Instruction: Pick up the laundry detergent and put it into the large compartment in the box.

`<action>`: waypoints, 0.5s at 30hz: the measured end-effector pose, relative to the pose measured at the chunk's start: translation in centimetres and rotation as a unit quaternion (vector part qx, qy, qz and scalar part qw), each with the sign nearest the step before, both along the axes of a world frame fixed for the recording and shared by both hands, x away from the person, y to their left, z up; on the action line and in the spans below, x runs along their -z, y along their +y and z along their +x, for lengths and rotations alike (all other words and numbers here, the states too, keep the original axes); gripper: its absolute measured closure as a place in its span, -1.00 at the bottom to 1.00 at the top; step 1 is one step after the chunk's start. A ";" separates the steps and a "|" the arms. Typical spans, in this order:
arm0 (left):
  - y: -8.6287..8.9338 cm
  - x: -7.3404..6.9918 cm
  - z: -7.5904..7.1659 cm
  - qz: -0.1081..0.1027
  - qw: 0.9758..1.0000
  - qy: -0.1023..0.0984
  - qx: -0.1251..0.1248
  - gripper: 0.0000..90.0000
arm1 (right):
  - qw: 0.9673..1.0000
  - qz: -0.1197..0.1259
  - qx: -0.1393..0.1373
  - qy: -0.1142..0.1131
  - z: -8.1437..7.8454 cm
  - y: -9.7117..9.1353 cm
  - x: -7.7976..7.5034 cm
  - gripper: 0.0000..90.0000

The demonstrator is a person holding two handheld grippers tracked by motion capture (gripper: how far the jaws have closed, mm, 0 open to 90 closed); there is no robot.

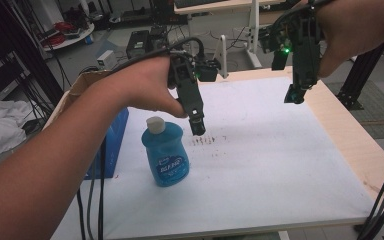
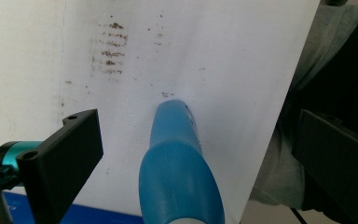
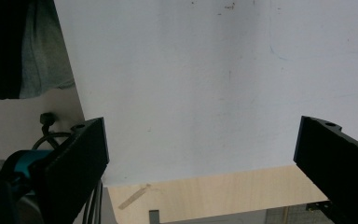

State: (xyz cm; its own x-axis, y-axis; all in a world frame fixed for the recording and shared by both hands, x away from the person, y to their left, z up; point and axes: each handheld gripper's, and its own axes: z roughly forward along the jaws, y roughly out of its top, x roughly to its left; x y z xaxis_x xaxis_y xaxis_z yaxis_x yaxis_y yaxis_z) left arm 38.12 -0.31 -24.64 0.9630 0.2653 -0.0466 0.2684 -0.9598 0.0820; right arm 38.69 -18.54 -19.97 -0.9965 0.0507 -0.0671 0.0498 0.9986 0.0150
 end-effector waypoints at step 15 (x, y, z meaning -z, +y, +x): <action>1.5 -2.0 -0.9 -0.012 1.000 -0.007 -0.016 -0.96 | 1.000 -0.003 -0.007 -0.003 -0.2 0.6 0.1 -0.95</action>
State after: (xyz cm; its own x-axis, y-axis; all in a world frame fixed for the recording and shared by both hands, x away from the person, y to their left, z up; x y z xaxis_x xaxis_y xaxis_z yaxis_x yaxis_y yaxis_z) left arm 37.23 1.17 -22.61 0.9548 0.2946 -0.0394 0.2971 -0.9487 0.1081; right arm 38.48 -17.90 -20.10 -0.9966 0.0374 -0.0734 0.0367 0.9993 0.0099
